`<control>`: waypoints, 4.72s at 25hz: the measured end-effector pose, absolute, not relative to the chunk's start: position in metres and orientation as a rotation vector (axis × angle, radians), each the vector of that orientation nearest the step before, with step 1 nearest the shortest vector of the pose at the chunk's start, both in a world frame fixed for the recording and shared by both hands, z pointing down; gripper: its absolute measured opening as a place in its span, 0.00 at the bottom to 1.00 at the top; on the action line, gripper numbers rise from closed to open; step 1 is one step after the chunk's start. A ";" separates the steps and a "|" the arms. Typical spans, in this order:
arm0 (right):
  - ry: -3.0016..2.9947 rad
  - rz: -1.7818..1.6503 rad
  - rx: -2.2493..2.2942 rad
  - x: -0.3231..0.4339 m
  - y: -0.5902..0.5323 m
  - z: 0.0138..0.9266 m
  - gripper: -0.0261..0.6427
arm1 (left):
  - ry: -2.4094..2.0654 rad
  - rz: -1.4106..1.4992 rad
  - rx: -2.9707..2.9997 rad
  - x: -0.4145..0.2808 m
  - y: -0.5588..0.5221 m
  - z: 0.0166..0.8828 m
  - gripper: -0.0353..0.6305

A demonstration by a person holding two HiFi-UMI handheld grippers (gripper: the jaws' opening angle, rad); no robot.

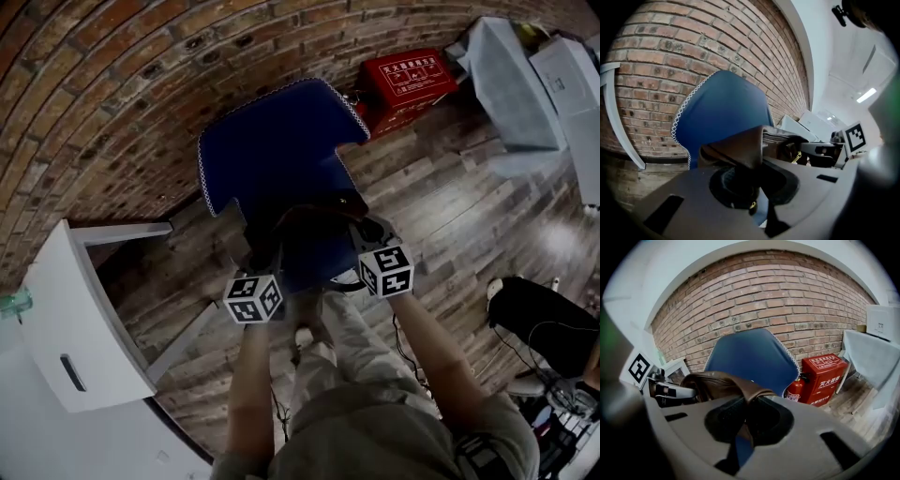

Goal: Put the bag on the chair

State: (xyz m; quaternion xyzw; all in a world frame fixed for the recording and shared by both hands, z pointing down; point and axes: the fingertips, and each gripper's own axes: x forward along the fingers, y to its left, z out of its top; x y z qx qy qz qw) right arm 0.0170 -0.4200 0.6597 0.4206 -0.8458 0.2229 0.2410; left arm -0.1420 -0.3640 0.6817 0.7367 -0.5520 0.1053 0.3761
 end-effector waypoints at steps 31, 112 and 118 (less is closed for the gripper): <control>-2.115 0.794 1.131 0.019 -0.449 0.792 0.16 | -1.368 0.431 1.721 -0.136 -0.390 0.797 0.09; -2.524 0.444 1.315 0.005 -0.098 0.440 0.04 | -1.410 0.154 2.096 -0.119 -0.077 0.463 0.06; -2.551 0.451 1.302 0.002 -0.092 0.434 0.04 | -1.406 0.142 2.109 -0.117 -0.074 0.457 0.06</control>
